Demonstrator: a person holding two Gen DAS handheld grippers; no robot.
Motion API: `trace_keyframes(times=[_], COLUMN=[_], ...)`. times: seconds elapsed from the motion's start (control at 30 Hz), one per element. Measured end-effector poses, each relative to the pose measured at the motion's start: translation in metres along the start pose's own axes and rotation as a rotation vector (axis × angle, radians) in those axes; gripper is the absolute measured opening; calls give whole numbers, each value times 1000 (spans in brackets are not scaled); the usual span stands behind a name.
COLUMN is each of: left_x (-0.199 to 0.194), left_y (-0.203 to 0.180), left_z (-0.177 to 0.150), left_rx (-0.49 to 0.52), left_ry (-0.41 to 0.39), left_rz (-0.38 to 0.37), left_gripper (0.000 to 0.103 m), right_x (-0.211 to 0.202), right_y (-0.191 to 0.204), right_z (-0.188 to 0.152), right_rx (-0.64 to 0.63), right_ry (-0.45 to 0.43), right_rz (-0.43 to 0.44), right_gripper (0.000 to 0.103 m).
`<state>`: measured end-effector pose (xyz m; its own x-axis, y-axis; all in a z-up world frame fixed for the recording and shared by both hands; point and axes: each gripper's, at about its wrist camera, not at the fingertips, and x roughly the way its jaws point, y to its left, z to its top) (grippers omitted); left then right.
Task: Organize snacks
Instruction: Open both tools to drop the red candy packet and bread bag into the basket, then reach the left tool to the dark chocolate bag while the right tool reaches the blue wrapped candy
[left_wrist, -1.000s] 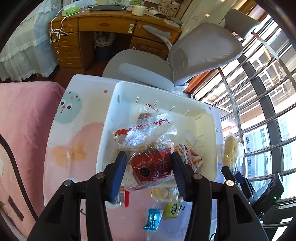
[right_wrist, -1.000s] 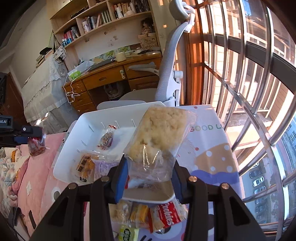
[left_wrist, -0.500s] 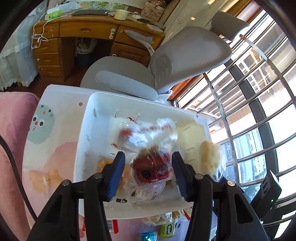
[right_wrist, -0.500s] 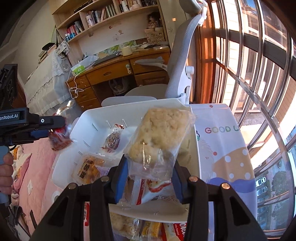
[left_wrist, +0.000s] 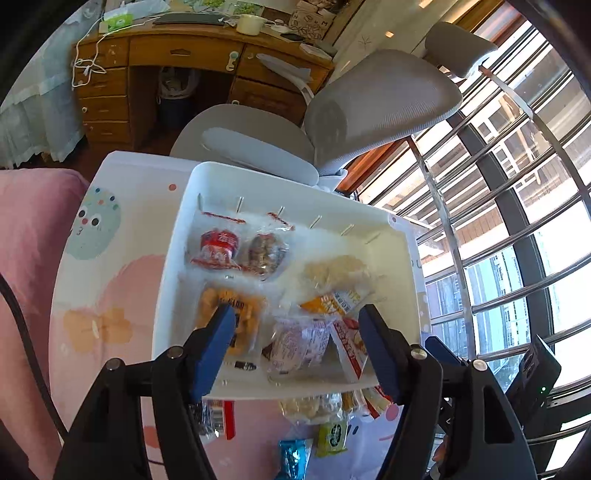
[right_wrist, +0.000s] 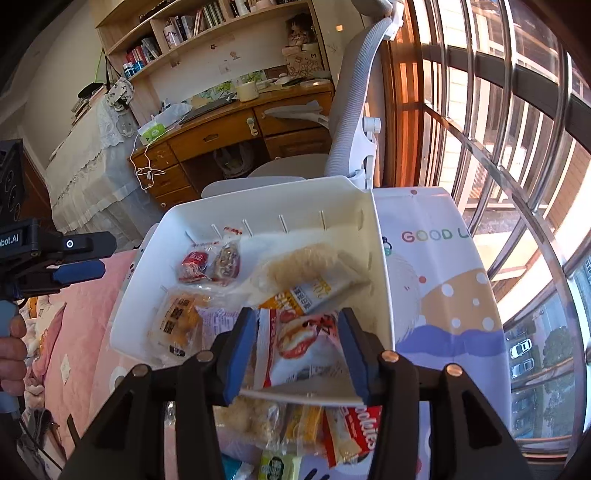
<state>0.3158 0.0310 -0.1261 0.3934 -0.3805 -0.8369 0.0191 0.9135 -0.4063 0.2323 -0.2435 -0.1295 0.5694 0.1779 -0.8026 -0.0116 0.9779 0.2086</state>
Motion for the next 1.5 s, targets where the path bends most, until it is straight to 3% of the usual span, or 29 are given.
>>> trace_keyframes(times=[0.57,0.93,1.2,1.5], left_x=[-65,-84,-80,-58], left_y=[27,44,52,58], left_z=[-94,-153,-174,-183], left_rx=[-119,-158,-178,-137], left_ry=[-24,-17,10,30], left_rz=[80,141,186,221], left_gripper=[73,75,75,75], right_x=[-43,-37,-17,1], right_y=[-27,-35,-26,-5], right_z=[-58,-100,-126,-145], right_rx=[192,293,351,383], right_ry=[92,255,401,483], right_rz=[100,178,201,174], right_gripper=[56,58,58,58])
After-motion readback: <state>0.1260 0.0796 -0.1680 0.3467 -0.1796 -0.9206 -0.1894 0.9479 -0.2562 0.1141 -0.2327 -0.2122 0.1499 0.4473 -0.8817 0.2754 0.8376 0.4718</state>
